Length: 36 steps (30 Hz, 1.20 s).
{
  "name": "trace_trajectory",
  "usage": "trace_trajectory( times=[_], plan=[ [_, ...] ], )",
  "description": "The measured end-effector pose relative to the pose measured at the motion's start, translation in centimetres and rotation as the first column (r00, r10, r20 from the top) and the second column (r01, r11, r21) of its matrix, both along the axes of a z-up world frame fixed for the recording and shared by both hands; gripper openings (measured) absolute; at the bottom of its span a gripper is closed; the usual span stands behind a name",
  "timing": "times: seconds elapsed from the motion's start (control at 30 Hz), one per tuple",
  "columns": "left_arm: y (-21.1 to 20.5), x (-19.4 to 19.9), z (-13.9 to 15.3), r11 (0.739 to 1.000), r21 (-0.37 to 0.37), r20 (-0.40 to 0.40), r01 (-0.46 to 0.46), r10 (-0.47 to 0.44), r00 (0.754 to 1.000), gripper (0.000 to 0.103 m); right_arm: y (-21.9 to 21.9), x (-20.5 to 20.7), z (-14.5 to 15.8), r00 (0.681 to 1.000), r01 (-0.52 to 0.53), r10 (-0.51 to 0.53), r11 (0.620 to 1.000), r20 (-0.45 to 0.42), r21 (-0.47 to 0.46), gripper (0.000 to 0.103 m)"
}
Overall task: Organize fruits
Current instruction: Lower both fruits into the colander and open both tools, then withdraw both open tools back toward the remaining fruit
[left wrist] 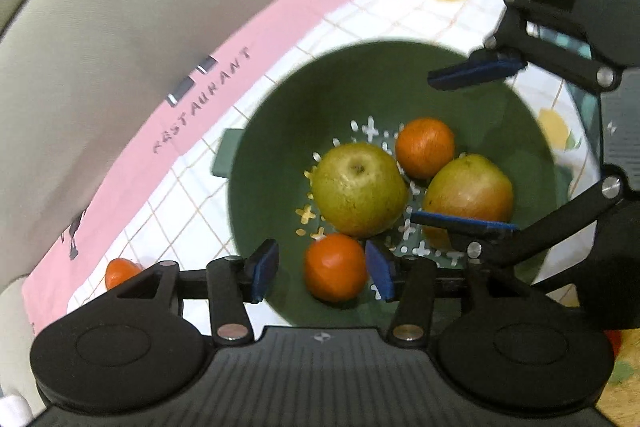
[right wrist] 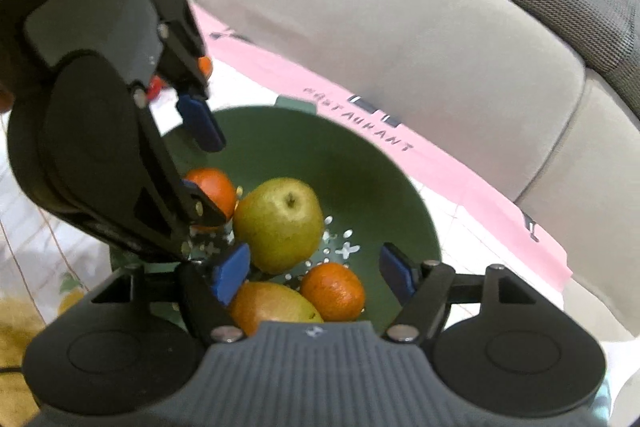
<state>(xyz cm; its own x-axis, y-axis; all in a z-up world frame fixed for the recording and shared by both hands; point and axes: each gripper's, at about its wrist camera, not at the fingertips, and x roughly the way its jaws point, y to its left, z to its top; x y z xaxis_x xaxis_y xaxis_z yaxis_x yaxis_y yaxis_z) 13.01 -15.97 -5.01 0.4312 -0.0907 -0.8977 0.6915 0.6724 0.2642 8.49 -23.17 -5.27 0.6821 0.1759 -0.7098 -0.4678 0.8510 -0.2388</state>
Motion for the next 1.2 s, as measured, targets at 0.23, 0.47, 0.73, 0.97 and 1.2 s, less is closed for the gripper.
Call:
trace_trajectory(
  times=[0.23,0.47,0.73,0.97,1.2],
  plan=[
    [2.8,-1.2,3.4,0.983,-0.151,0.031,-0.102,0.108,0.994,0.067,0.0,-1.3,2.1,0.989,0.140,-0.144,0.987,0.042,0.082,0.079],
    [6.6,-2.8,5.5,0.949,-0.251,0.083,-0.192,0.218,0.972,0.070,0.6,-2.6,3.8,0.959,0.271,-0.283,0.936,0.023,0.223,0.079],
    [11.6,-4.3,5.9,0.903,-0.310,0.088,-0.297,0.338,0.937,0.071,3.1,-4.1,4.6,0.946,0.312,-0.325,0.887,-0.020,0.340,0.079],
    [16.0,-4.6,4.6,0.843,-0.335,0.042,-0.421,0.460,0.887,0.071,6.4,-5.5,4.1,0.951,0.294,-0.310,0.892,-0.010,0.344,0.089],
    [17.9,-4.5,3.0,0.814,-0.345,-0.022,-0.468,0.491,0.871,0.071,10.1,-5.7,2.9,0.974,0.223,-0.224,0.927,-0.033,0.301,0.089]
  ],
)
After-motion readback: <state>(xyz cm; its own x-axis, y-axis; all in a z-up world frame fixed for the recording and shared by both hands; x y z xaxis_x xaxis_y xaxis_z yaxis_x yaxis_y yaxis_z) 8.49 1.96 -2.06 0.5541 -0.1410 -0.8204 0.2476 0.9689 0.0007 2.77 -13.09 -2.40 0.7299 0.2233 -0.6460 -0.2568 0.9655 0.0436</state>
